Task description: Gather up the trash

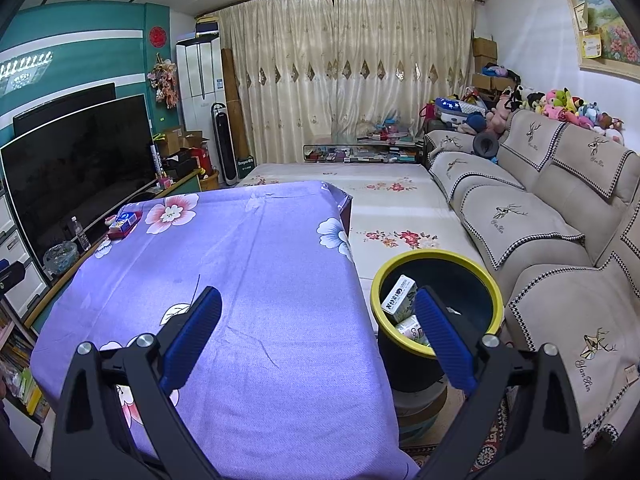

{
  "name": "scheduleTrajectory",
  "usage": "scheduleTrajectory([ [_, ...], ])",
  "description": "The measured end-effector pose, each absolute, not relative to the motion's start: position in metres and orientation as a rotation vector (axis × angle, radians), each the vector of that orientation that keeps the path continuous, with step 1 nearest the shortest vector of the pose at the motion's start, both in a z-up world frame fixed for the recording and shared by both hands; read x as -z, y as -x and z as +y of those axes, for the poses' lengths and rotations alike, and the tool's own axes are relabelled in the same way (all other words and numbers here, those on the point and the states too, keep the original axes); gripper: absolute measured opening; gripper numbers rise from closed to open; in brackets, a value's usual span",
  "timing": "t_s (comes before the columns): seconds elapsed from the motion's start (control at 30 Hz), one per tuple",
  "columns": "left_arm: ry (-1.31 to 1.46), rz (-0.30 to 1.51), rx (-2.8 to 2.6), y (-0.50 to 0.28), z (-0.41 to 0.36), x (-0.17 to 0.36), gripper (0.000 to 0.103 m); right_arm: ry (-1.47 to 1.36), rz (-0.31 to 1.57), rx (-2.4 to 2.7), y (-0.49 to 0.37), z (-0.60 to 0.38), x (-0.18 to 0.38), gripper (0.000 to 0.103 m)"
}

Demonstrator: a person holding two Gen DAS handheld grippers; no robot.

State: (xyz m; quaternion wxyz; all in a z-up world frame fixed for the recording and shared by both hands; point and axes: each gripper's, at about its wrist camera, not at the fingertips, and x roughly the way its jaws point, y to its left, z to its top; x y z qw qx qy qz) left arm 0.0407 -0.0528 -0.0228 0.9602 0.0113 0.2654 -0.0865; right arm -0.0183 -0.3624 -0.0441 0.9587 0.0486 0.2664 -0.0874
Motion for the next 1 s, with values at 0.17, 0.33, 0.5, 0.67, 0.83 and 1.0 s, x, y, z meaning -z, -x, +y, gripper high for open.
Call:
scheduleTrajectory([
  [0.17, -0.023, 0.539, 0.173, -0.0421, -0.0515, 0.0230, 0.098, -0.098, 0.541, 0.177, 0.0181, -0.3623, 0.0441, 0.092],
  [0.33, -0.024, 0.539, 0.173, -0.0424, -0.0508, 0.0235, 0.098, -0.099, 0.540, 0.176, 0.0181, -0.3623, 0.0445, 0.092],
  [0.5, -0.024, 0.544, 0.170, -0.0439, -0.0480, 0.0263, 0.098, -0.102, 0.546, 0.172, 0.0179, -0.3614, 0.0466, 0.092],
  [0.67, -0.026, 0.549, 0.169, -0.0448, -0.0462, 0.0277, 0.098, -0.103, 0.547, 0.171, 0.0180, -0.3608, 0.0473, 0.092],
  [0.83, -0.026, 0.549, 0.168, -0.0448, -0.0456, 0.0279, 0.098, -0.102, 0.547, 0.172, 0.0179, -0.3610, 0.0469, 0.093],
  [1.0, -0.026, 0.548, 0.170, -0.0447, -0.0467, 0.0270, 0.098, -0.104, 0.548, 0.171, 0.0175, -0.3600, 0.0477, 0.093],
])
